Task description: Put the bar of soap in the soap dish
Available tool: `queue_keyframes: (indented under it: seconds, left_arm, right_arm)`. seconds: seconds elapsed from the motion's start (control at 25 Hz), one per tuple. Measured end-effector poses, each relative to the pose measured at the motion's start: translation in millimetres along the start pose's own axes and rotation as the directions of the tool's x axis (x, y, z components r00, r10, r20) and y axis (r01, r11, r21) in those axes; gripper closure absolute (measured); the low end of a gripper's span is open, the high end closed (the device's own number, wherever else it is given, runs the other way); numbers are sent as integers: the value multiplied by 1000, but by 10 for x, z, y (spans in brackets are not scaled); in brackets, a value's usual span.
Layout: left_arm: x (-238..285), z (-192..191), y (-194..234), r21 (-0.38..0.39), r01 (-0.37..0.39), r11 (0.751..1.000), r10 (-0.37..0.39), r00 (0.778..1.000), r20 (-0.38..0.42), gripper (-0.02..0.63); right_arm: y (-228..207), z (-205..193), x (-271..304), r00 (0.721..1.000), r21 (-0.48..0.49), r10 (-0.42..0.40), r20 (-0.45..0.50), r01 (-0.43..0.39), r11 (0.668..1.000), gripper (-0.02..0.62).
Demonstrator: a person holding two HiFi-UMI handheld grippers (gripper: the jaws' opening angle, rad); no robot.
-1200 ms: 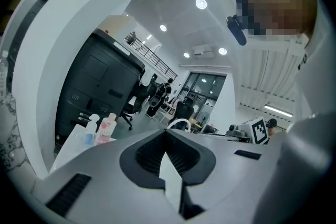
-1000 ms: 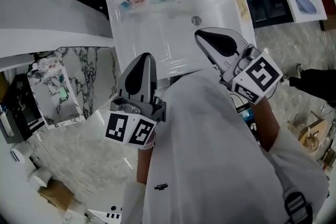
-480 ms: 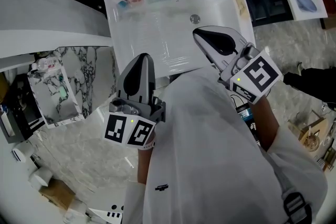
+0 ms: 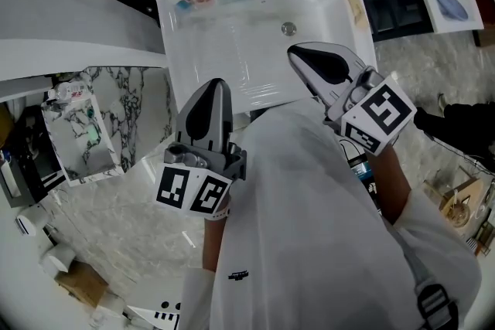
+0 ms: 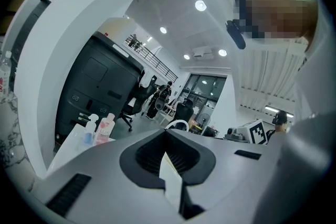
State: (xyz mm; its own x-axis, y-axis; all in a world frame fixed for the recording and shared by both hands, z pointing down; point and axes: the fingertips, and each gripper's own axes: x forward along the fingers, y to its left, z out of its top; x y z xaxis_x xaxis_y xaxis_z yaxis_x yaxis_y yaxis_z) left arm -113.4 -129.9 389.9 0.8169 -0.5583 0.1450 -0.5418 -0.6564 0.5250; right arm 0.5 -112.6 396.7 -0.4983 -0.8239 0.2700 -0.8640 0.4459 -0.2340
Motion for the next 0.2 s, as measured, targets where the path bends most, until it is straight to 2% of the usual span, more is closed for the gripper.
queue_keyframes:
  seconds: [0.2]
  left_arm:
    - [-29, -6, -29, -5, 4, 1000, -4, 1000, 0, 601]
  right_arm:
    - [53, -15, -12, 1000, 19, -2, 4, 2, 1000, 583]
